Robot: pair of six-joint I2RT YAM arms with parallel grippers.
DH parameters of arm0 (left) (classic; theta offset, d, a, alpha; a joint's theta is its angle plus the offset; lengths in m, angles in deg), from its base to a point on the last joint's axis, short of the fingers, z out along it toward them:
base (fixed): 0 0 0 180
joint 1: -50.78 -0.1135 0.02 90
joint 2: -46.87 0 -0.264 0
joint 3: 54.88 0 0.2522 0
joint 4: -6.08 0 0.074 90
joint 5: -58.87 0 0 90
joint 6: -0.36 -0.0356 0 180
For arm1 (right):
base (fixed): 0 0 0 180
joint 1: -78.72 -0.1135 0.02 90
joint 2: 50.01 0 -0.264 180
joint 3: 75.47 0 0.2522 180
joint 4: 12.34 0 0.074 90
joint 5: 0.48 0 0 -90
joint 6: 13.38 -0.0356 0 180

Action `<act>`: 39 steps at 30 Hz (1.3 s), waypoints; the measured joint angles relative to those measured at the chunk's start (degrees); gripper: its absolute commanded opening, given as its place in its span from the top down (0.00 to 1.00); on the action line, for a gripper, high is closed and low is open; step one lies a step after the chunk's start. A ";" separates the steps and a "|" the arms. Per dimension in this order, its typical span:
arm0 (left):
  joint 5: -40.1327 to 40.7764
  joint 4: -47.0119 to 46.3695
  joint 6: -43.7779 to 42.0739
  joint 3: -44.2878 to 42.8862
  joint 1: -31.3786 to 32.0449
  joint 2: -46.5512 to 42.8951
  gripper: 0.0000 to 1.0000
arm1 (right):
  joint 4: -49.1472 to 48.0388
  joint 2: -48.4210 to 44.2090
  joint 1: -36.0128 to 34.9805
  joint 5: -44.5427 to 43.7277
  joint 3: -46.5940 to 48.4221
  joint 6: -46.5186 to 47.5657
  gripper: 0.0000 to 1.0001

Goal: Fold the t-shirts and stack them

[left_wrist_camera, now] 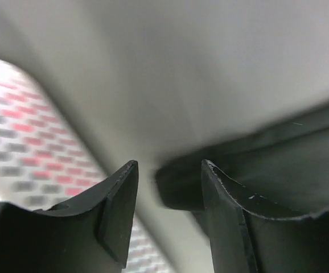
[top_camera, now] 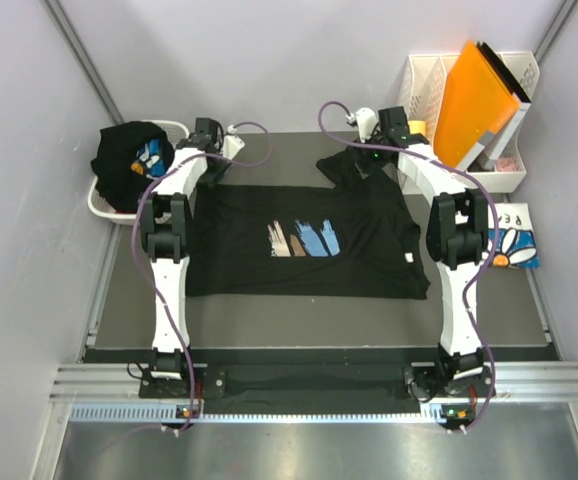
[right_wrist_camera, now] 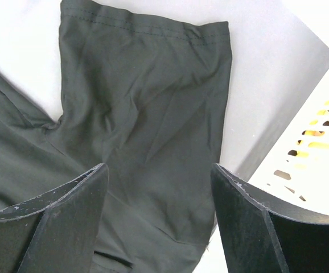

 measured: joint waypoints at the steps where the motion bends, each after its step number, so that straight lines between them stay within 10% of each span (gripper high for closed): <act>1: -0.63 0.44 1.90 1.07 0.00 -0.09 0.51 | 0.00 0.00 -0.09 0.00 0.00 0.00 0.27; 13: -2.14 1.27 6.05 1.88 0.11 -0.44 0.50 | 0.07 0.00 -0.87 -0.17 0.00 0.15 0.27; 39: -5.09 3.52 -22.32 2.01 -0.98 -0.42 0.49 | 0.04 0.00 -2.38 -0.72 0.00 2.16 0.28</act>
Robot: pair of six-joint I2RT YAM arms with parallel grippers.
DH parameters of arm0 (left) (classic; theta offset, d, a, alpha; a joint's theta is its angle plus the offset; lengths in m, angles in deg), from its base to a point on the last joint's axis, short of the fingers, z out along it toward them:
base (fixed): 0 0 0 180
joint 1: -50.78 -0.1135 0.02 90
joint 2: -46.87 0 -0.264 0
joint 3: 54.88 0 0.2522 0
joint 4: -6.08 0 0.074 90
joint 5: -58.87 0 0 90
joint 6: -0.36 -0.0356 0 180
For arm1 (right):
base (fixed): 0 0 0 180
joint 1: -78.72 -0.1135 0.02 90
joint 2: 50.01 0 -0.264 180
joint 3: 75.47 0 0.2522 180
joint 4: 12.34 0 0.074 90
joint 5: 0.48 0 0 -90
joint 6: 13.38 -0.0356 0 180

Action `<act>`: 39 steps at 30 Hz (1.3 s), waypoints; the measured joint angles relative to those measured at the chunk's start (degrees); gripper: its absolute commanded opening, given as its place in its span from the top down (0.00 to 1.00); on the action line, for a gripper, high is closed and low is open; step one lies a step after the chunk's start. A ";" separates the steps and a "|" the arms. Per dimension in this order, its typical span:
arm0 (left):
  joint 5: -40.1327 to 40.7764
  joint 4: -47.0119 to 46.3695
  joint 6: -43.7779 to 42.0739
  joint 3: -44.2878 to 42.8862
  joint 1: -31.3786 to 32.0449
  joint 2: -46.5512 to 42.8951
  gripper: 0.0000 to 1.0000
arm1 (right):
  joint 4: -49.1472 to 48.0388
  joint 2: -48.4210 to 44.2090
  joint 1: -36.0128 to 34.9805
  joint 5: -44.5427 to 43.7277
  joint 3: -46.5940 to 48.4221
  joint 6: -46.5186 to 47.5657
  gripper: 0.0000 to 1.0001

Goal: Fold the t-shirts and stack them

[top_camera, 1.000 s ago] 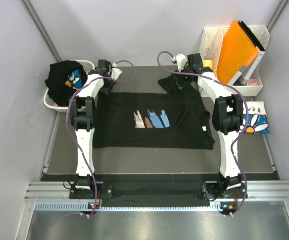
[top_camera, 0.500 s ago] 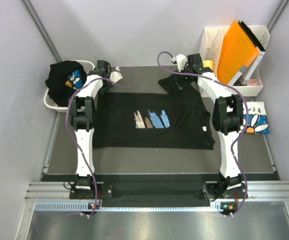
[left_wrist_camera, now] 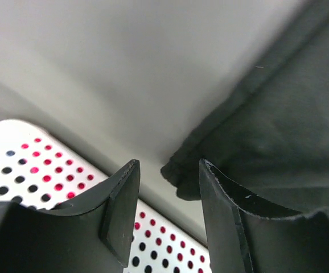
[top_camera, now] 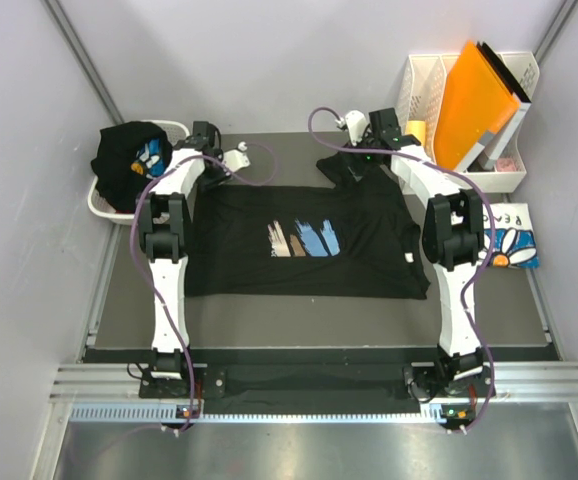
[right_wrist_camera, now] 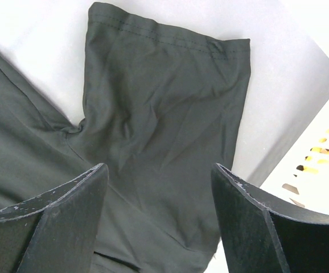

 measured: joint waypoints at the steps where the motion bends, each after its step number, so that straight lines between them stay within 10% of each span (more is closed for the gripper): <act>1: -0.59 0.74 -0.44 -0.13 0.00 0.00 0.50 | 0.02 0.00 -0.02 -0.11 0.00 0.17 0.28; 14: -1.36 5.11 -3.74 -2.14 0.00 0.98 0.55 | -0.20 -2.16 -0.02 -1.05 -0.07 1.40 0.29; 15: -1.38 5.18 -4.00 -2.14 0.00 1.01 0.67 | -0.28 -2.58 -0.02 -1.07 -0.11 1.51 0.30; 16: -1.42 5.27 -4.13 -2.14 0.00 1.01 1.00 | -0.46 -3.08 -0.02 -1.09 -0.24 1.57 0.30; 39: -2.82 5.51 0.74 -2.97 -0.35 1.46 1.00 | 0.57 -5.42 -0.09 -0.92 -1.97 2.12 0.32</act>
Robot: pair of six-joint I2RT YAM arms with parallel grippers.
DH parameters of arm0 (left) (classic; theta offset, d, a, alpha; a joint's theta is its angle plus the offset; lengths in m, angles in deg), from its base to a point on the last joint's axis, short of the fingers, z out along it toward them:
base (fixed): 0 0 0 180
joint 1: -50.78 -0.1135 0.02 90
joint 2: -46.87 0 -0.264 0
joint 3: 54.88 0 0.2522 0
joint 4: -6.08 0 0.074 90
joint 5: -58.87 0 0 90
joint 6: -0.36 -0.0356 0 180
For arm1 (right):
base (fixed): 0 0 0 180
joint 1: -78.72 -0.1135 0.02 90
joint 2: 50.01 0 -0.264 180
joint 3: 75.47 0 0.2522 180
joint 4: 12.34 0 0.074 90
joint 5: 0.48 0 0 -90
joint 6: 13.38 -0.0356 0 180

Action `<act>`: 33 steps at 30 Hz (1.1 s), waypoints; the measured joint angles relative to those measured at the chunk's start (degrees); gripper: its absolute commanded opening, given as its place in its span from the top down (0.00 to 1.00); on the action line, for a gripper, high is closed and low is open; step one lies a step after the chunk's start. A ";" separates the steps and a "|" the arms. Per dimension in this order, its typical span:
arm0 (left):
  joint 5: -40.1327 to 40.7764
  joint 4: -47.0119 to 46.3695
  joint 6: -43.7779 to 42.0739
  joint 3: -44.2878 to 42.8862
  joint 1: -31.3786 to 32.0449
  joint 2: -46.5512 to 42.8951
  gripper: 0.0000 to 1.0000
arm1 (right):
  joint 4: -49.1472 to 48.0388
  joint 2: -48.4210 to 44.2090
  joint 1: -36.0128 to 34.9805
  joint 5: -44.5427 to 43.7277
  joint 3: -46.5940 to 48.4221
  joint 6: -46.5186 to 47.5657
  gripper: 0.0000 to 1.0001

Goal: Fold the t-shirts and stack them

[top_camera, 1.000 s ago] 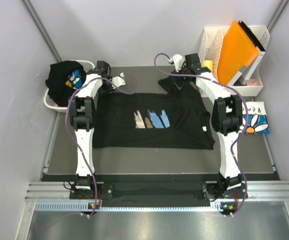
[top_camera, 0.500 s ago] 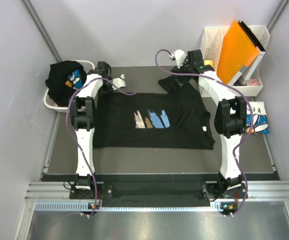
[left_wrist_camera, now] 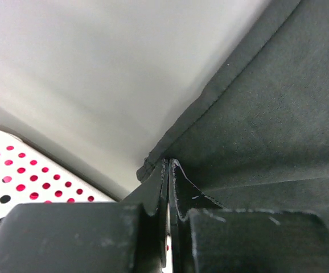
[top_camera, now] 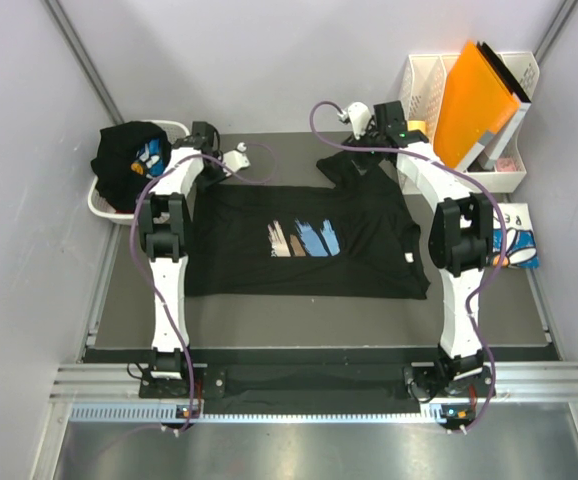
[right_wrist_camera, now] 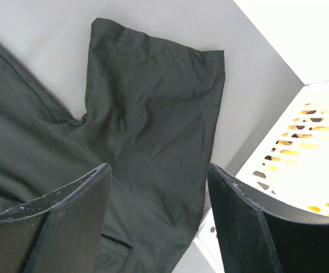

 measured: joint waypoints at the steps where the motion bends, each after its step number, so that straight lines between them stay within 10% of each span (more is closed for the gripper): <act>1: -0.52 -0.15 0.57 0.00 -0.02 -0.13 1.00 | 0.00 0.00 -0.07 0.00 0.02 -0.02 0.32; 10: -2.23 -1.29 3.80 0.22 -0.02 -2.97 1.00 | 0.02 0.00 -0.66 0.39 0.07 -0.04 0.32; 12: -1.51 -2.29 5.20 0.35 -0.02 -3.48 0.67 | 0.02 0.00 -0.70 0.46 0.07 -0.04 0.30; 19: 3.50 -4.63 12.72 0.66 -0.02 -3.61 0.47 | -0.24 0.00 -0.72 0.42 0.02 -0.02 0.28; 33: 1.29 -3.65 25.79 0.63 -0.02 -0.85 0.49 | -0.90 -0.02 -1.16 0.39 -0.83 -0.02 0.29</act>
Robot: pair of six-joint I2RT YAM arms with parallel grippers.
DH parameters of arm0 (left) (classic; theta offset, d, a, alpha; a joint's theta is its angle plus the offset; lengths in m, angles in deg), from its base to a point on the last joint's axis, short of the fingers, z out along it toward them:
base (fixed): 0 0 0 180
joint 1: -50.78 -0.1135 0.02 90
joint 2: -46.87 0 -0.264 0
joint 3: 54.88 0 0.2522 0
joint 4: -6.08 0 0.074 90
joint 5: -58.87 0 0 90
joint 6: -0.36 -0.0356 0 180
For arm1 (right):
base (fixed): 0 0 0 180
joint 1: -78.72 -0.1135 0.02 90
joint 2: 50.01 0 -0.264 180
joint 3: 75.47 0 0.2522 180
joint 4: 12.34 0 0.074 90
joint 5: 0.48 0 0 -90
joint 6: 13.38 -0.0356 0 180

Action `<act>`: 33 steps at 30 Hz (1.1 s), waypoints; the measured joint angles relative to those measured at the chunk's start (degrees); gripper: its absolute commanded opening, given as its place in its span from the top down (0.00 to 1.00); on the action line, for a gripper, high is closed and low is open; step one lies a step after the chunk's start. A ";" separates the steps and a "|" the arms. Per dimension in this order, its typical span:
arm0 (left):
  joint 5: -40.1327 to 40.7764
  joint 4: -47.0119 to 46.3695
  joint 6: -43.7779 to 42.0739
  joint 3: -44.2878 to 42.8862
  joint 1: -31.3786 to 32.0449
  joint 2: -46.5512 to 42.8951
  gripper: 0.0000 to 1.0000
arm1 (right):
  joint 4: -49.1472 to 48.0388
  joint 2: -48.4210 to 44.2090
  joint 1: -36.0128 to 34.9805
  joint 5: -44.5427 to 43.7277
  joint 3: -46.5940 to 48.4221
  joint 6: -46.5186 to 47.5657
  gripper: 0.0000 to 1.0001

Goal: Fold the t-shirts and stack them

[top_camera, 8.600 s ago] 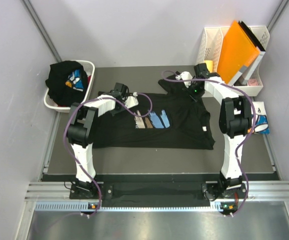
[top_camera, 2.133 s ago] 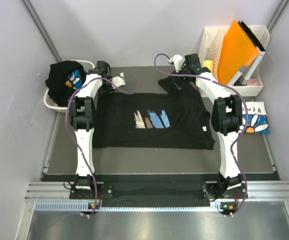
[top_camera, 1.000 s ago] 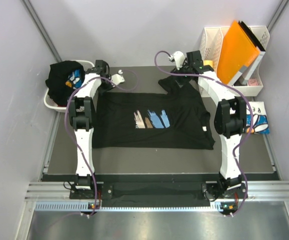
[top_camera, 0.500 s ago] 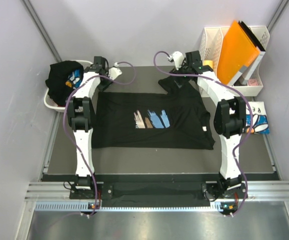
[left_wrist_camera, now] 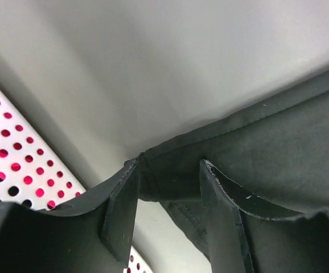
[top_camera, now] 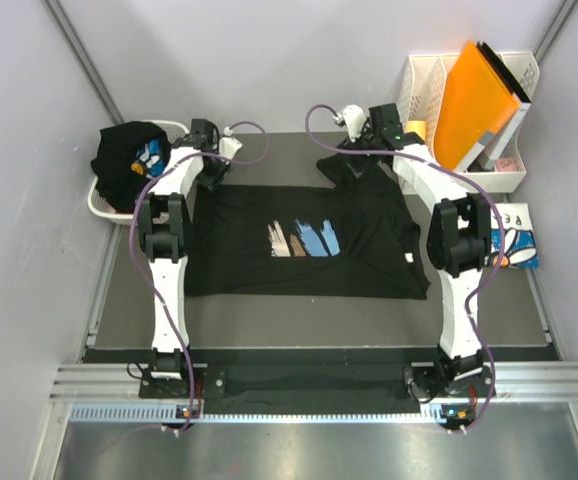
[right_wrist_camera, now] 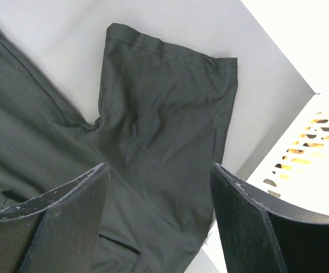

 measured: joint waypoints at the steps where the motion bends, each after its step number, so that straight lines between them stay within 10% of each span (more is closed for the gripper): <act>1: 0.13 -0.24 0.42 -0.02 -0.04 0.00 0.49 | -0.15 0.00 -0.02 -0.02 -0.24 0.00 0.29; 33: 0.22 -1.38 -2.19 -3.08 -1.99 2.16 0.50 | -0.37 0.00 -1.60 -0.90 -0.98 1.97 0.30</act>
